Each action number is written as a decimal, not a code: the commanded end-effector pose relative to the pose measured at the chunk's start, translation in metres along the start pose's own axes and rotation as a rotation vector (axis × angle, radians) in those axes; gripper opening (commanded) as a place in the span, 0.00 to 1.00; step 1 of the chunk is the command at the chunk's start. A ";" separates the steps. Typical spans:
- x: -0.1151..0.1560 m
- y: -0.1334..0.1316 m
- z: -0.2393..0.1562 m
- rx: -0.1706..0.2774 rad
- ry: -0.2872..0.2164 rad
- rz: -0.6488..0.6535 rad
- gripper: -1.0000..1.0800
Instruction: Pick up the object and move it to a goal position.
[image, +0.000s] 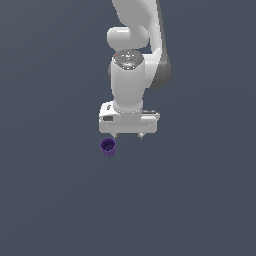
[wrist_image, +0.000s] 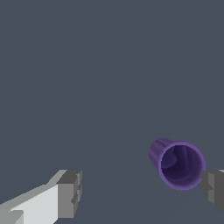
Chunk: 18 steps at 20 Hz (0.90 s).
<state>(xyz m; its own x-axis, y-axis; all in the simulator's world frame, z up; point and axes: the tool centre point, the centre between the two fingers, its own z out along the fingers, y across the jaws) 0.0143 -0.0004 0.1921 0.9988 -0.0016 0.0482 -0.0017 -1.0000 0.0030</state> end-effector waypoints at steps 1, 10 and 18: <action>0.000 0.000 0.000 0.000 0.000 0.000 0.62; 0.002 0.008 -0.009 0.003 0.015 0.008 0.62; -0.001 0.014 0.000 0.008 0.025 -0.030 0.62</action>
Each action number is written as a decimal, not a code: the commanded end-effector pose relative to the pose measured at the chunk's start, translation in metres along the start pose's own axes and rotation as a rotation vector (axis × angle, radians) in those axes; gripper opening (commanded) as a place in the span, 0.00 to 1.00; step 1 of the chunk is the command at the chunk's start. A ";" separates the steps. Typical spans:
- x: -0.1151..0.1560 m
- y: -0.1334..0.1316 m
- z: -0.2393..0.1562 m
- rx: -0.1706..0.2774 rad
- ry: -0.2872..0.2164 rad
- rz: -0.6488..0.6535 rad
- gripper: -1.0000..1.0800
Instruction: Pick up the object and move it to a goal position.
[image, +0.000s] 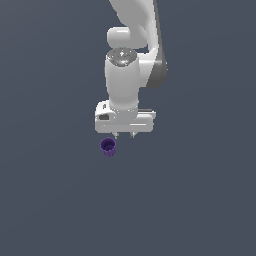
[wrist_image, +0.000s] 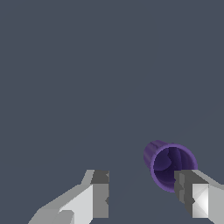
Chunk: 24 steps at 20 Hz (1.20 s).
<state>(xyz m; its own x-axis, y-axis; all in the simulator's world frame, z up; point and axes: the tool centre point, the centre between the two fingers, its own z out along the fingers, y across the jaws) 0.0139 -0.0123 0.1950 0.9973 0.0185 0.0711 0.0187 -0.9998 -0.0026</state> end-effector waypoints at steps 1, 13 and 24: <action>-0.002 0.003 0.004 0.002 0.005 -0.020 0.62; -0.023 0.027 0.040 0.018 0.063 -0.212 0.62; -0.052 0.049 0.073 0.018 0.142 -0.436 0.62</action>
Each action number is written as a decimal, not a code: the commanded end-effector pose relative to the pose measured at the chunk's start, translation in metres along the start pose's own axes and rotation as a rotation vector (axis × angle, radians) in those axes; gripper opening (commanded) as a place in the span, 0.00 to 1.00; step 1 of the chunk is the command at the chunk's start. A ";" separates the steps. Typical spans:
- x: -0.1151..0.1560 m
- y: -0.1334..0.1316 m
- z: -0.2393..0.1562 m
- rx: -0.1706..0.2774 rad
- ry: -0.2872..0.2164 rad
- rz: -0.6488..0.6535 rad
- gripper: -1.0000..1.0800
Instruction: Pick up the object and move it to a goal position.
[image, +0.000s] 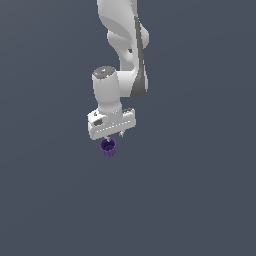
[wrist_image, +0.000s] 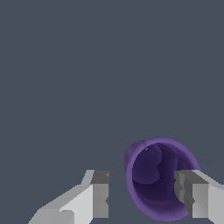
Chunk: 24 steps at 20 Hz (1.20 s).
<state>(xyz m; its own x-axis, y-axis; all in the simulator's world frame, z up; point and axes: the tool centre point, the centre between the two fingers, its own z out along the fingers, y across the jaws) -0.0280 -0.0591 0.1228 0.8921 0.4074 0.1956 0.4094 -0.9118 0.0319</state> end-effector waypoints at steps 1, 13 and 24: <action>-0.009 0.001 0.005 -0.004 0.018 -0.051 0.62; -0.035 0.001 0.016 -0.021 0.073 -0.201 0.62; -0.038 0.001 0.021 -0.024 0.078 -0.217 0.62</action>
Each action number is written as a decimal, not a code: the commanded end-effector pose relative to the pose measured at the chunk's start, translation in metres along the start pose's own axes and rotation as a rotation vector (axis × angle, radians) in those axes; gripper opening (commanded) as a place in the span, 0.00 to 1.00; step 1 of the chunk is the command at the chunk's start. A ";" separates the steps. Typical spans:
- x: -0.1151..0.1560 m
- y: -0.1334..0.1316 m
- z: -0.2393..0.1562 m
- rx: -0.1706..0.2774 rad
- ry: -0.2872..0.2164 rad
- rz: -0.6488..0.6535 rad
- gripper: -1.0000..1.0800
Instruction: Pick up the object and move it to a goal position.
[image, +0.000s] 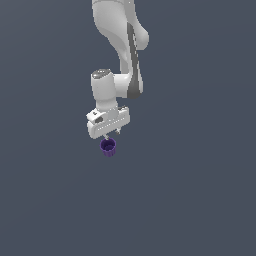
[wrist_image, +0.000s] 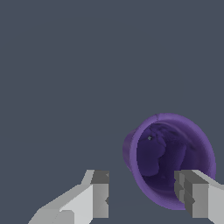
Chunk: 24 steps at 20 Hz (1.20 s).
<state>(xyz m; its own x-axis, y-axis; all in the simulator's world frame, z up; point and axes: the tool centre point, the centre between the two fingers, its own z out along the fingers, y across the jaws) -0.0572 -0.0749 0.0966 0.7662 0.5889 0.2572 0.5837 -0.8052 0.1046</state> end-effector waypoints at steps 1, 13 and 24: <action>0.000 0.000 0.004 0.000 0.000 -0.001 0.62; 0.000 -0.001 0.028 0.000 0.001 -0.004 0.00; 0.000 -0.001 0.028 -0.001 0.001 -0.004 0.00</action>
<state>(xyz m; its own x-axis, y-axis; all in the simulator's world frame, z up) -0.0501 -0.0725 0.0698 0.7634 0.5922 0.2580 0.5867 -0.8028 0.1064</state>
